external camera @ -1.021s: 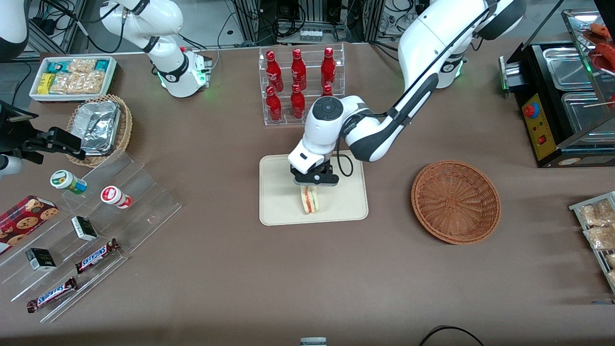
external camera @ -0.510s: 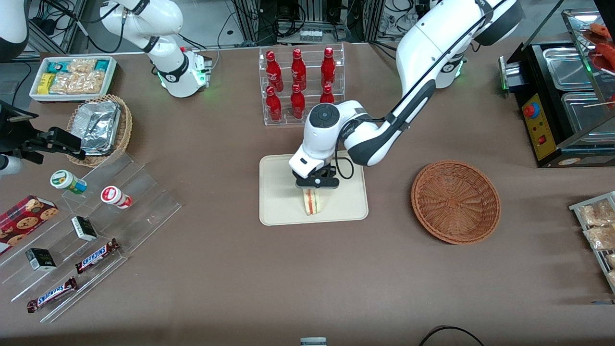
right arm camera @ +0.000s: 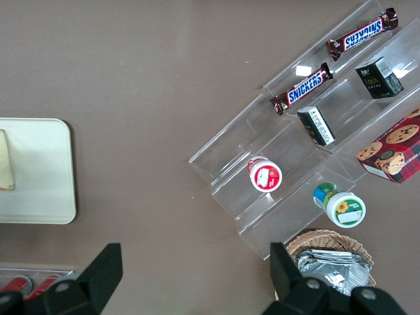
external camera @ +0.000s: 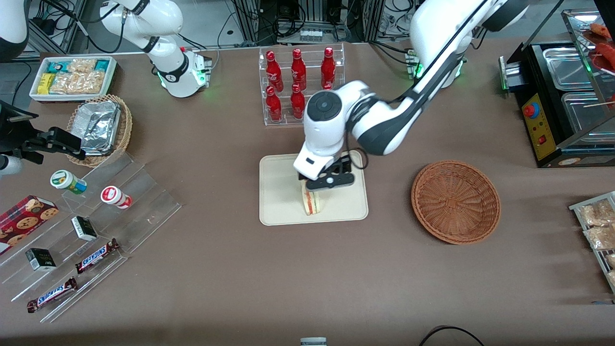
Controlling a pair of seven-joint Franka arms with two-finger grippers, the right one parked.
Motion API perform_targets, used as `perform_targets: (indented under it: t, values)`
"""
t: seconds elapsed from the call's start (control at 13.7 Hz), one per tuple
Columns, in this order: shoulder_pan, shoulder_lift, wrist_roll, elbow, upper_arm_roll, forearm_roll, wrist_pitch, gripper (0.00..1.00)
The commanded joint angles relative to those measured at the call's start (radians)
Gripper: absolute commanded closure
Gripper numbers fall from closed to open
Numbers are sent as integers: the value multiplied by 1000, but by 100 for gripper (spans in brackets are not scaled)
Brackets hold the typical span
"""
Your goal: Place sandwich from basket to tray
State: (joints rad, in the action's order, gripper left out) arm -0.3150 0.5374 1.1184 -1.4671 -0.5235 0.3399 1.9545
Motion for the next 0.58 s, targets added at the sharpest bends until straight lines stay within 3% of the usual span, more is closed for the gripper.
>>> perform_targets:
  t: [0.0,0.51]
  values:
    - [91,-88,9,47,-4,-54,-142,0]
    - [281,-304,-136,37,-6,-67,-457,0]
